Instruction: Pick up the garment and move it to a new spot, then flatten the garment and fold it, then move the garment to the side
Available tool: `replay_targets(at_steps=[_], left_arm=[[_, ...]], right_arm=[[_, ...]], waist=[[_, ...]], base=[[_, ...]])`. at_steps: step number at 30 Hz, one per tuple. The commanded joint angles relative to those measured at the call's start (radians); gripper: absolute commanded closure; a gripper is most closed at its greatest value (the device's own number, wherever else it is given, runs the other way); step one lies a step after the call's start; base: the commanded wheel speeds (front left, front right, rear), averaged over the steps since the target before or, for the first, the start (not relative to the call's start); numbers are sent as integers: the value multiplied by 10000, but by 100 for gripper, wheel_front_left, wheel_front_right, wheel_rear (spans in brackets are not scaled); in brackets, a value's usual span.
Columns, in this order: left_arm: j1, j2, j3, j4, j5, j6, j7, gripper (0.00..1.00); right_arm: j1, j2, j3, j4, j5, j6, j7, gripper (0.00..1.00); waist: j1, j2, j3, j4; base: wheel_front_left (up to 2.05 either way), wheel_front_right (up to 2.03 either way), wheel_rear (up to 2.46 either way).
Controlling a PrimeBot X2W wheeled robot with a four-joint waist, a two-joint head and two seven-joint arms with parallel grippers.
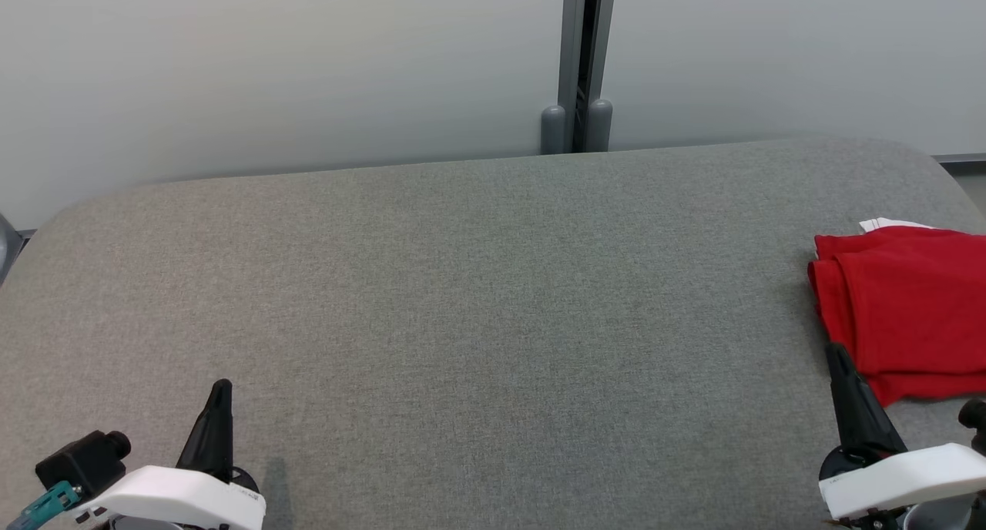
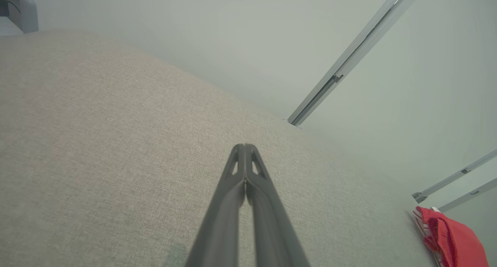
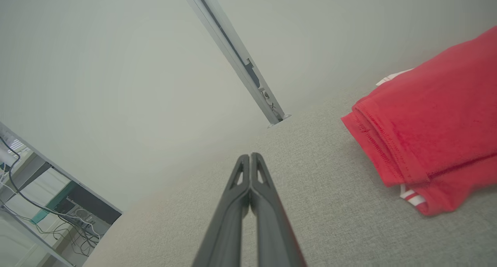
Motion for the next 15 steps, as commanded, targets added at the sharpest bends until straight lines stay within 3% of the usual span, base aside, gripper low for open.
replay_targets(at_steps=[1,15], left_arm=[[-344,47,155,-77,-270,-101,48,100],[-627,-169,677,191,-1972,-432,501,100]], right_arm=[[-275,-79,6,-70,307,1,15,100],[-563,-81,119,409,2255,0,22,100]], waist=[[0,0,0,-1],[0,0,9,-14]], base=[[0,0,0],[0,0,0]])
